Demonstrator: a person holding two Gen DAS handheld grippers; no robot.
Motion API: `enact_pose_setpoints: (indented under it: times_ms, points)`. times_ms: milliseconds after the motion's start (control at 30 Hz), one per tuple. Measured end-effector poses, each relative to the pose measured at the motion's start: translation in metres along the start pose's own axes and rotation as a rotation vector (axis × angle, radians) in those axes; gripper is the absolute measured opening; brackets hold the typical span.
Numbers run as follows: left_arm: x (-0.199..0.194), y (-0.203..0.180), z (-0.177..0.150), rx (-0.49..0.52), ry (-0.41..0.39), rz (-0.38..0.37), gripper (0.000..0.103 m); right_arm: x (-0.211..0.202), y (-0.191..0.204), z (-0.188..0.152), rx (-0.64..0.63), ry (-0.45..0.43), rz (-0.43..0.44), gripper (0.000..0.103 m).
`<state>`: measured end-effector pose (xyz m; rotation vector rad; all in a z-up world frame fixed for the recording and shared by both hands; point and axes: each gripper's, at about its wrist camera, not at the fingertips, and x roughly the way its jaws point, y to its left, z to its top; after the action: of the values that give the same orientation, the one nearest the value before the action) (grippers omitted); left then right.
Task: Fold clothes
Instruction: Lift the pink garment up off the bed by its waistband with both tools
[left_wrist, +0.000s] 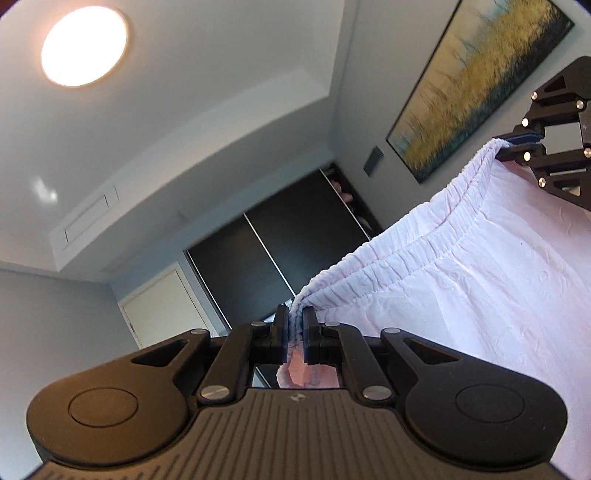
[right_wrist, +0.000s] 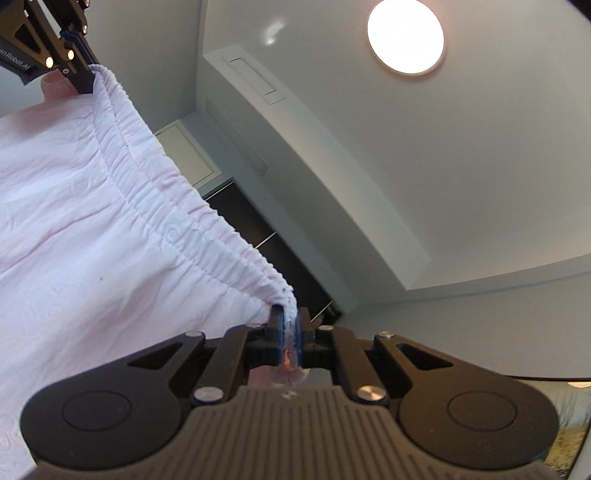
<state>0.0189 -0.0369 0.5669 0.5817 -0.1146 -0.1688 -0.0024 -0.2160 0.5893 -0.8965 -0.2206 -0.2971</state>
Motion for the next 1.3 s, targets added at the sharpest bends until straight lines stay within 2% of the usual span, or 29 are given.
enact_pose_setpoints:
  times_ms: [167,300,367,500,633,767,900,967,1000,1067,1133,1300]
  points:
    - [0.081,-0.017,-0.039,0.033,0.109,-0.01,0.005,0.075,0.067,-0.041,-0.054,0.082,0.106,0.007]
    - [0.136,-0.012,-0.05,0.025,0.137,0.027,0.005,0.138,0.098,-0.056,-0.066,0.103,0.121,0.007]
    - [0.159,-0.008,-0.043,0.03,0.116,0.086,0.005,0.168,0.103,-0.054,-0.06,0.086,0.079,0.007]
    - [0.177,0.013,-0.005,-0.023,-0.031,0.244,0.005,0.212,0.092,-0.029,-0.037,-0.003,-0.095,0.007]
    - [0.168,0.036,0.036,-0.039,-0.148,0.291,0.005,0.223,0.048,0.002,0.02,-0.131,-0.276,0.007]
    - [0.144,0.046,0.057,-0.005,-0.206,0.294,0.005,0.214,0.016,0.013,0.021,-0.194,-0.333,0.007]
    - [0.131,0.039,0.054,0.028,-0.182,0.251,0.006,0.201,0.002,0.007,0.023,-0.196,-0.301,0.007]
    - [0.125,0.032,0.043,0.046,-0.152,0.216,0.006,0.181,-0.01,-0.009,0.033,-0.179,-0.258,0.007]
    - [0.122,0.028,0.035,0.056,-0.128,0.191,0.006,0.159,-0.022,-0.018,0.037,-0.166,-0.222,0.007]
    - [0.118,0.017,0.017,0.088,-0.073,0.133,0.006,0.135,-0.018,-0.034,0.016,-0.132,-0.145,0.007]
    - [0.113,0.002,-0.008,0.141,-0.028,0.073,0.006,0.134,0.006,-0.061,-0.027,-0.096,-0.038,0.007]
    - [0.08,-0.044,-0.086,0.306,0.067,-0.057,0.009,0.084,0.057,-0.132,-0.092,-0.011,0.231,0.007]
